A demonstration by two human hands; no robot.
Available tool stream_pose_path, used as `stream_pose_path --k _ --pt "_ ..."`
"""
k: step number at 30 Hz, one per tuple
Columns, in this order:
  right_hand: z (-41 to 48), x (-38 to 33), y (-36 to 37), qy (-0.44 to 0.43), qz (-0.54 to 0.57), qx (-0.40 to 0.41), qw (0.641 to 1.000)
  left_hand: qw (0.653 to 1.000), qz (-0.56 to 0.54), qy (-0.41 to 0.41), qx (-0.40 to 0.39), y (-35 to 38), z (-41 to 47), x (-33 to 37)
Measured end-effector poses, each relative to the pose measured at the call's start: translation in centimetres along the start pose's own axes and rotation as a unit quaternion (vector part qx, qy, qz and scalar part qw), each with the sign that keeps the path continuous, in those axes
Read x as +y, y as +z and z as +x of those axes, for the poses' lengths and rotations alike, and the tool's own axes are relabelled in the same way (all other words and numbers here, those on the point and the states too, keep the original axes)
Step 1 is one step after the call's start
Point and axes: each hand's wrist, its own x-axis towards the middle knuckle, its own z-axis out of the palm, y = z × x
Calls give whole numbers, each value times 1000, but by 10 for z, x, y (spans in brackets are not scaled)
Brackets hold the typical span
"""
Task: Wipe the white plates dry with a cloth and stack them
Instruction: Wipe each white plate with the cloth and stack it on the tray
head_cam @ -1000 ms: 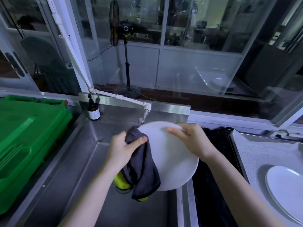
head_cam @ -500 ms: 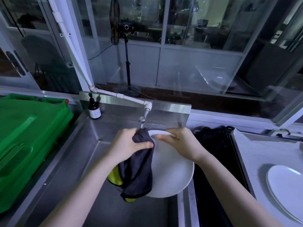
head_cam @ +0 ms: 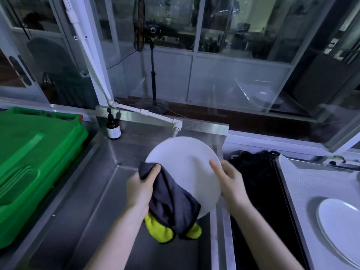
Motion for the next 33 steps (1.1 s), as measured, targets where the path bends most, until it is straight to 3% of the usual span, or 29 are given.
stream_pose_path --k 2,5,7,9,11,14,16,18,22,24,27,30,33 --pt "15 -25 -16 -62 -81 -107 989 989 80 109 -61 -4 2 19" --pt "28 -52 -11 -108 -207 -246 941 929 217 247 -171 2 1 43" --pt "29 -53 1 -139 -265 -256 919 898 268 277 -214 6 -1 53" --pt "27 -53 2 -149 -252 -245 924 897 264 271 -228 5 -1 55" --pt "25 -53 -5 -120 -207 -212 948 923 223 248 -191 2 2 47" --pt "16 -37 -1 -12 -18 -18 1000 988 75 122 -55 5 2 25" --pt "1 -17 21 73 119 120 983 1000 6 -6 17 13 -2 12" --pt "-10 -4 34 105 167 146 969 996 -39 -77 30 15 0 5" --pt "7 -13 5 7 40 -1 999 999 0 33 -8 1 12 10" --pt "22 -31 -11 -45 -48 -105 992 990 61 114 -59 -3 17 20" --pt "30 -41 -8 -50 -171 -209 962 932 228 243 -142 0 21 37" --pt "27 -36 2 -57 -205 -219 952 895 267 275 -228 2 17 44" --pt "17 -27 4 -61 -174 -158 970 916 239 250 -202 -2 19 31"
